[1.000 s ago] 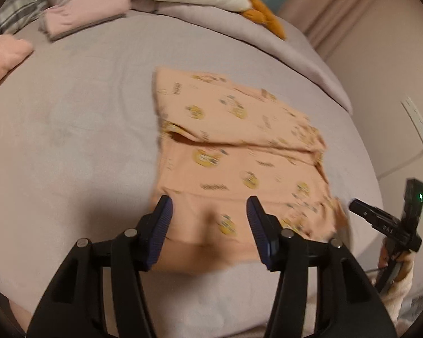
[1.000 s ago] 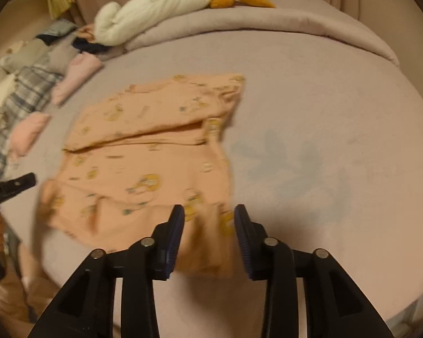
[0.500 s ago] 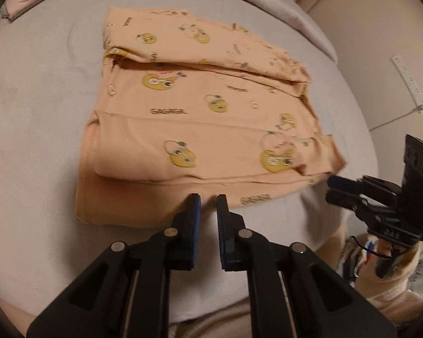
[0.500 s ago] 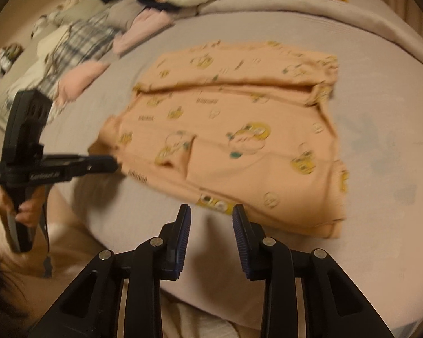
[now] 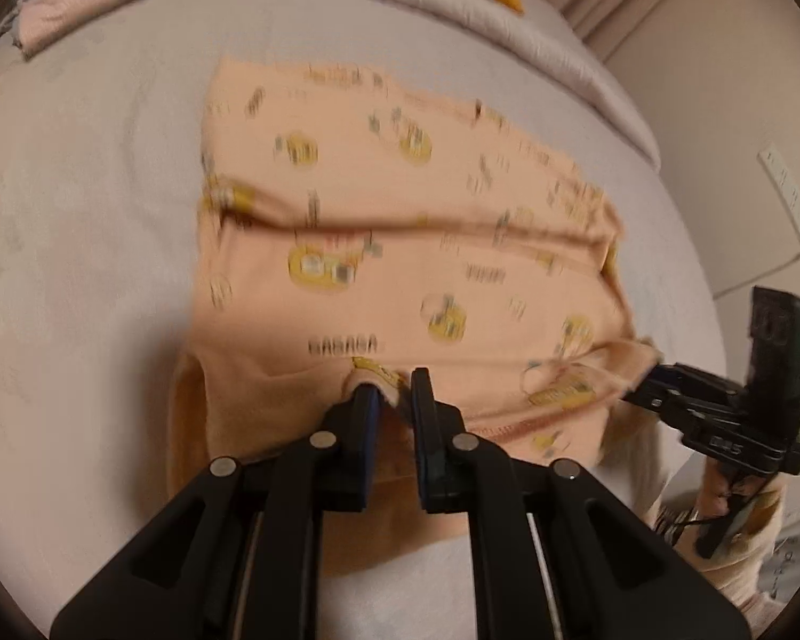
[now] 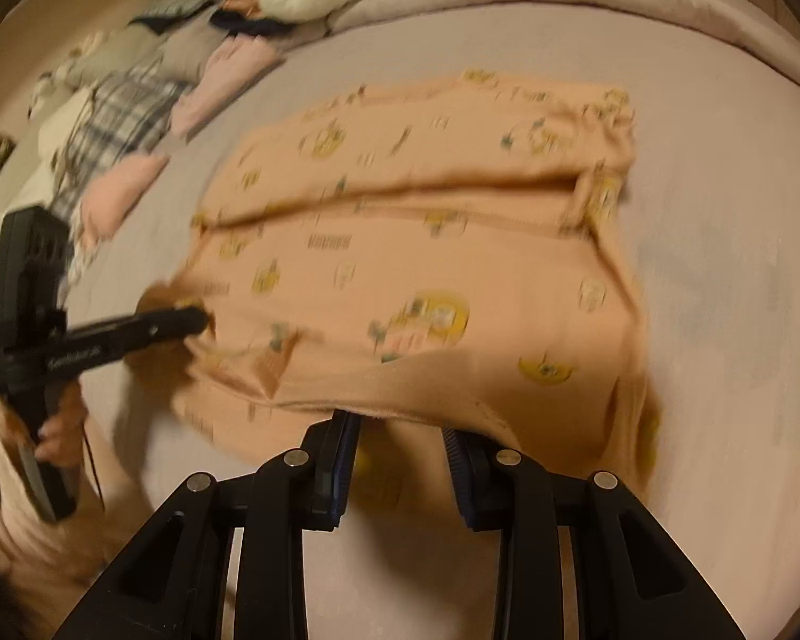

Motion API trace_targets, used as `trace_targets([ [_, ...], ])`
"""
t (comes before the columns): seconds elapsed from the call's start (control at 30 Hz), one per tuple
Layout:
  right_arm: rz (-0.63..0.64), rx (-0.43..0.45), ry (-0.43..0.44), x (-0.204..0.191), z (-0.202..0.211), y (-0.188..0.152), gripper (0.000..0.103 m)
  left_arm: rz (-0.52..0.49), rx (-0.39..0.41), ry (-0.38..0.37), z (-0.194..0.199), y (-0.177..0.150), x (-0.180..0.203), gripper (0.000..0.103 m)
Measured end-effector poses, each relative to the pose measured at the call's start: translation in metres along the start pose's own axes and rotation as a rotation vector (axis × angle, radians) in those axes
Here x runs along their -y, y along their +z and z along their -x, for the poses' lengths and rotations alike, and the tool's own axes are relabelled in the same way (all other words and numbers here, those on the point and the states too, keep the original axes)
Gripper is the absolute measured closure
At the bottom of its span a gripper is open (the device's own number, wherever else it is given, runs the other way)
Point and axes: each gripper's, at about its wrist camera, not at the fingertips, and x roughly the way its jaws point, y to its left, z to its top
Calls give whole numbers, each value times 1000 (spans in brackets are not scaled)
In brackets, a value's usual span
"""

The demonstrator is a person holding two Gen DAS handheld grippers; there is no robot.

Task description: Fold small clothes

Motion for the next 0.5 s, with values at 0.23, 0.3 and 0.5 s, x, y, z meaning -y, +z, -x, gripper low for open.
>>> trace_targets([
  [0.23,-47,47,-59,14,-5,25,69,27,98,37,37,10,-17,60],
  [0.3,-63,63,-79,19,-2,25,69,40,101,74,40,8,-28,57],
  [0.5,-118,145,-171,41,31,21,69,87,81,89,28,10,-46,57],
])
